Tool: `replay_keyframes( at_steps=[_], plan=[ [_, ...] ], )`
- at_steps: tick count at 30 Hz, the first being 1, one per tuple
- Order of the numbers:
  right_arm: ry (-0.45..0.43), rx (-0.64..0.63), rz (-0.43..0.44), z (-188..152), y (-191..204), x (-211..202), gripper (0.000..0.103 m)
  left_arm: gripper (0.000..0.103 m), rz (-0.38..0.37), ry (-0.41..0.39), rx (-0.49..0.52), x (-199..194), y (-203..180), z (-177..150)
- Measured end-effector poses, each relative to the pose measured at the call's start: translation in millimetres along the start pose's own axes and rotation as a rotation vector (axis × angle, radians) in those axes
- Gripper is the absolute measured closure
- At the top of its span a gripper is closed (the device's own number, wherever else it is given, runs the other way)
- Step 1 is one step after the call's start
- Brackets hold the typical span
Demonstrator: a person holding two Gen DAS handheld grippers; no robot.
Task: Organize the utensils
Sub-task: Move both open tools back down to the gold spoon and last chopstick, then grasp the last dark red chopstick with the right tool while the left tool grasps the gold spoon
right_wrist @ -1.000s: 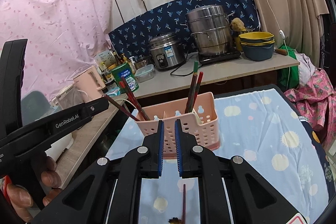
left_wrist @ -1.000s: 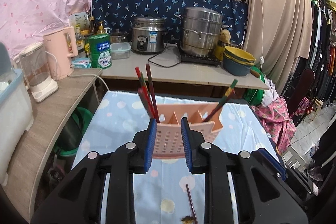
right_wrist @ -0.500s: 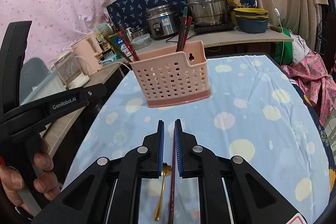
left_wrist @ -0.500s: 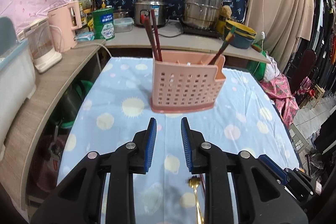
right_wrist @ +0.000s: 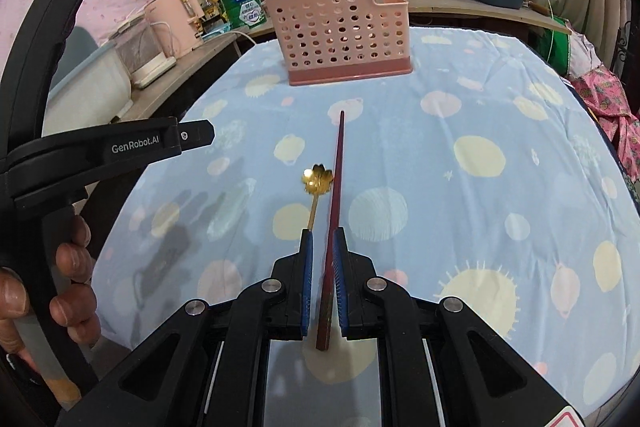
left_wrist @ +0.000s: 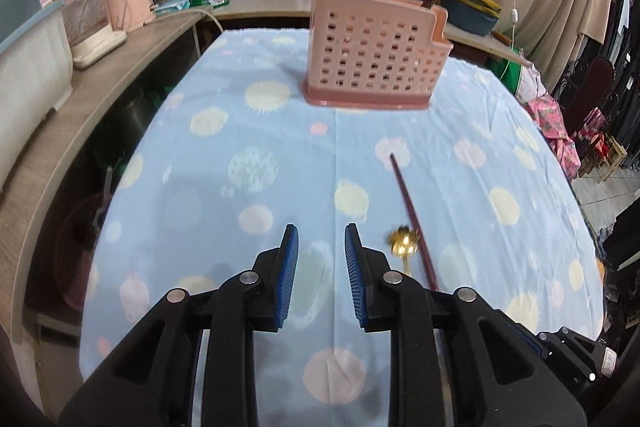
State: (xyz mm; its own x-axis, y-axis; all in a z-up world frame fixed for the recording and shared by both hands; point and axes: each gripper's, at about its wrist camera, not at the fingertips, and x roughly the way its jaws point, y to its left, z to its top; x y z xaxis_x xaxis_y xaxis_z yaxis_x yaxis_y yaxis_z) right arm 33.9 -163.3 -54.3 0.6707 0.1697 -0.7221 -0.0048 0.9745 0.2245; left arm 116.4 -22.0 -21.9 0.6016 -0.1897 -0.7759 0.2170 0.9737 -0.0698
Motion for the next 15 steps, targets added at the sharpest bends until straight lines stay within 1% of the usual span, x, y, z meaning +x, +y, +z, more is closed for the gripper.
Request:
replay_keyframes(
  at_steps=[6,12,14,15],
  plan=[
    [0.036,-0.018,-0.013,-18,2,4,0.092,0.080,0.014,0.048,0.008,7,2,-28],
    [0.066,0.000,-0.012,-27,-3,9,0.091,0.080,0.012,0.072,0.021,10,0,-41],
    [0.078,-0.003,-0.010,-29,-2,12,0.091,0.076,0.013,0.076,0.024,10,-1,-44],
    [0.084,-0.002,-0.009,-30,-2,13,0.090,0.070,0.015,0.078,0.023,10,-1,-46]
  ],
)
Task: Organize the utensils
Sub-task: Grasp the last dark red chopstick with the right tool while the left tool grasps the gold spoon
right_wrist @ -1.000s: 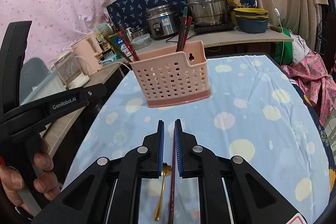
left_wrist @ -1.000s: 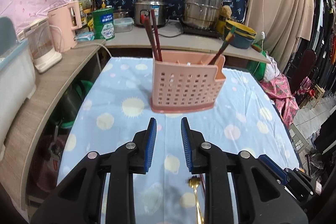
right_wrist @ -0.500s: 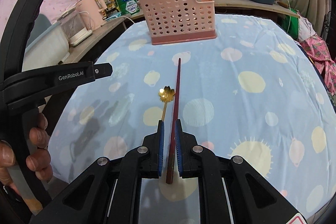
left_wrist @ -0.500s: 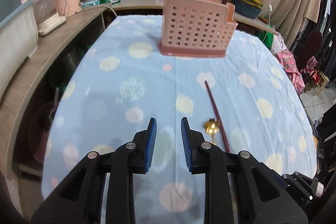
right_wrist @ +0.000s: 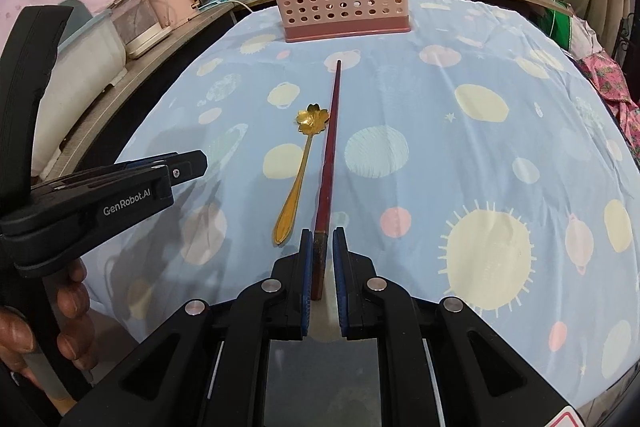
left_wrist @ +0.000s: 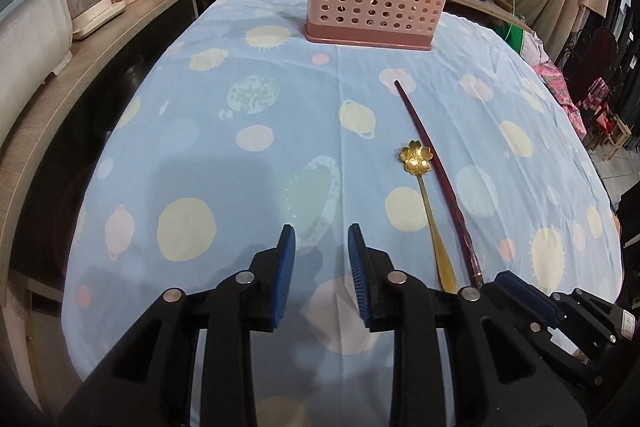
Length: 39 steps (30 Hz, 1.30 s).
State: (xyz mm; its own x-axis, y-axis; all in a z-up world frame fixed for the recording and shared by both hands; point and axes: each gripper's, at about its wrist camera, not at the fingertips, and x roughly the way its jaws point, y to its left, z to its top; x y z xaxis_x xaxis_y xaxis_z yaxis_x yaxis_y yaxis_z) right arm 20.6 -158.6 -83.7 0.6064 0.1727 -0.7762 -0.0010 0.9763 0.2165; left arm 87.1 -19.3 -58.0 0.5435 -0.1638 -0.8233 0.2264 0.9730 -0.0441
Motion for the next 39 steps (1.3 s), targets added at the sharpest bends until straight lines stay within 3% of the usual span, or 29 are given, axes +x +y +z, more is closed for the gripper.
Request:
replay_keyframes(
  at_steps=[3,11,13,17,23,28,39],
  plan=[
    [0.010,0.004,0.002,-3,0,3,0.081,0.064,0.003,-0.002,-0.001,-1,0,-2],
    [0.022,-0.007,-0.011,-6,1,8,0.081,0.060,0.001,0.005,0.012,1,-4,-6],
    [0.023,-0.020,-0.022,-6,2,9,0.082,0.059,-0.002,0.006,0.016,1,-5,-7],
    [0.016,-0.031,-0.053,-7,1,9,0.096,0.057,-0.009,0.008,0.024,1,-9,-8],
    [0.005,-0.005,-0.057,-6,-6,7,0.096,0.054,-0.037,0.013,0.049,1,-20,-9],
    [-0.010,0.037,-0.080,-5,-18,3,0.096,0.044,-0.070,0.014,0.078,1,-33,-11],
    [-0.019,0.094,-0.094,-8,-37,0,0.096,0.044,-0.126,0.066,0.097,17,-50,-18]
  ],
)
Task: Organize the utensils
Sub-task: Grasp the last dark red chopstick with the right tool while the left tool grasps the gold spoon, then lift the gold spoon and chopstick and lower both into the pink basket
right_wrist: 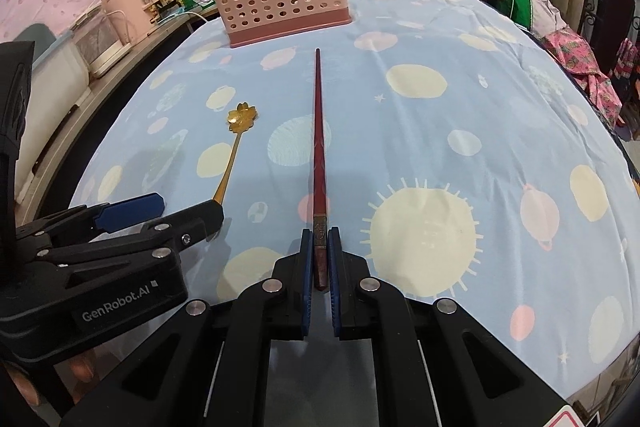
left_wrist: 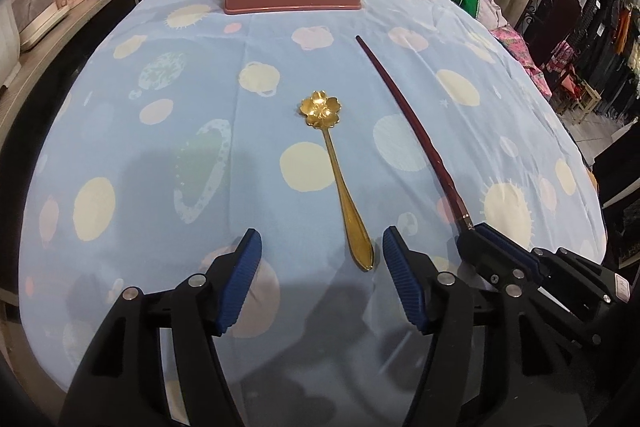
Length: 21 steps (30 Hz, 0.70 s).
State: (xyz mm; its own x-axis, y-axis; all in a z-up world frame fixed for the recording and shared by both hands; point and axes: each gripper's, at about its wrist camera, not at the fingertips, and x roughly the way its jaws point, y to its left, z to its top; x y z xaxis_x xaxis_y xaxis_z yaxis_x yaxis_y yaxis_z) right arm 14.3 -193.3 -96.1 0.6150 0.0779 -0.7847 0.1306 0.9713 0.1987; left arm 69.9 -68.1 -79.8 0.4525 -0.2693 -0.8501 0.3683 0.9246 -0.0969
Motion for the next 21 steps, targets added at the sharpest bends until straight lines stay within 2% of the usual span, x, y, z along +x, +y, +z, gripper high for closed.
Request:
replay_keyframes(
  at_steps=[2,5,7,8,9,15,21],
  plan=[
    [0.000,-0.002,0.000,0,0,0,0.096,0.050,0.010,-0.004,0.007,0,-1,0],
    [0.002,-0.002,0.002,-1,0,1,0.096,0.064,0.015,-0.007,0.016,1,0,0],
    [0.002,-0.003,0.002,0,0,1,0.096,0.077,0.021,-0.009,0.024,0,0,0],
    [0.002,-0.002,0.002,0,0,1,0.096,0.080,0.021,-0.009,0.024,0,0,0],
    [0.001,-0.003,0.003,0,0,1,0.096,0.091,0.022,-0.009,0.023,0,0,0],
    [0.001,-0.005,0.004,-1,1,1,0.096,0.093,0.015,-0.007,0.028,-3,-1,0],
    [-0.025,-0.013,0.015,2,4,-11,0.096,0.093,0.033,-0.040,0.016,-19,2,7]
  ],
)
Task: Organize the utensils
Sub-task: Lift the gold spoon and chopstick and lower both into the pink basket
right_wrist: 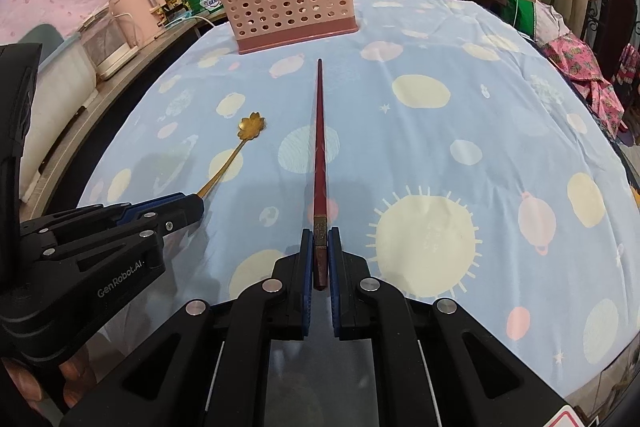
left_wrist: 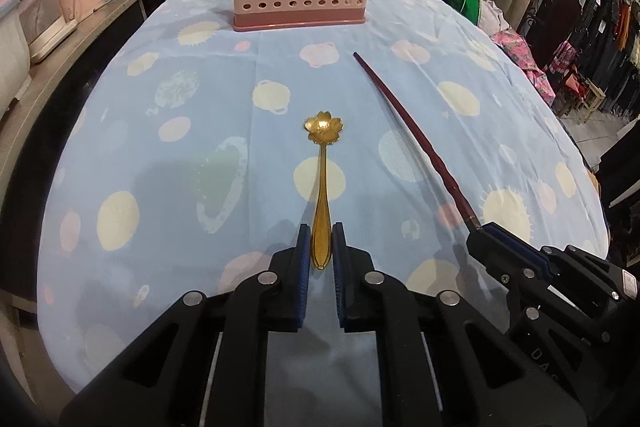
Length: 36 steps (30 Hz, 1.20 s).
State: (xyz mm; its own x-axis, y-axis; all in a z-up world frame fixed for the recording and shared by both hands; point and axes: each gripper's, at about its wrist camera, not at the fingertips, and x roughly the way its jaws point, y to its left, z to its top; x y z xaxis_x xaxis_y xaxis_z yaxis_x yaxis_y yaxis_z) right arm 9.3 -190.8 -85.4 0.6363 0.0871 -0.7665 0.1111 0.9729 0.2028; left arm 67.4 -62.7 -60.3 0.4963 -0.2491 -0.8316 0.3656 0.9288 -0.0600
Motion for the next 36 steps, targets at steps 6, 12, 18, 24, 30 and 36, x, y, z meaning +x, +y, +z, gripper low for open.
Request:
replay_keyframes(
  at_steps=[6,12,18,24,30,36],
  plan=[
    [-0.070,0.001,0.022,16,2,-26,0.096,0.093,0.006,-0.063,-0.018,-27,4,20],
    [-0.172,0.008,0.041,46,5,-58,0.096,0.102,-0.006,-0.134,-0.027,-54,6,47],
    [-0.271,0.017,0.059,83,5,-81,0.096,0.102,-0.012,-0.219,-0.030,-78,11,79],
    [-0.337,0.021,0.070,114,6,-92,0.096,0.102,-0.021,-0.280,-0.038,-96,19,108],
    [-0.405,0.010,0.076,150,10,-101,0.096,0.102,-0.035,-0.329,-0.040,-111,27,143],
    [-0.481,-0.004,0.088,201,18,-109,0.096,0.102,-0.069,-0.369,-0.038,-121,31,192]
  ],
)
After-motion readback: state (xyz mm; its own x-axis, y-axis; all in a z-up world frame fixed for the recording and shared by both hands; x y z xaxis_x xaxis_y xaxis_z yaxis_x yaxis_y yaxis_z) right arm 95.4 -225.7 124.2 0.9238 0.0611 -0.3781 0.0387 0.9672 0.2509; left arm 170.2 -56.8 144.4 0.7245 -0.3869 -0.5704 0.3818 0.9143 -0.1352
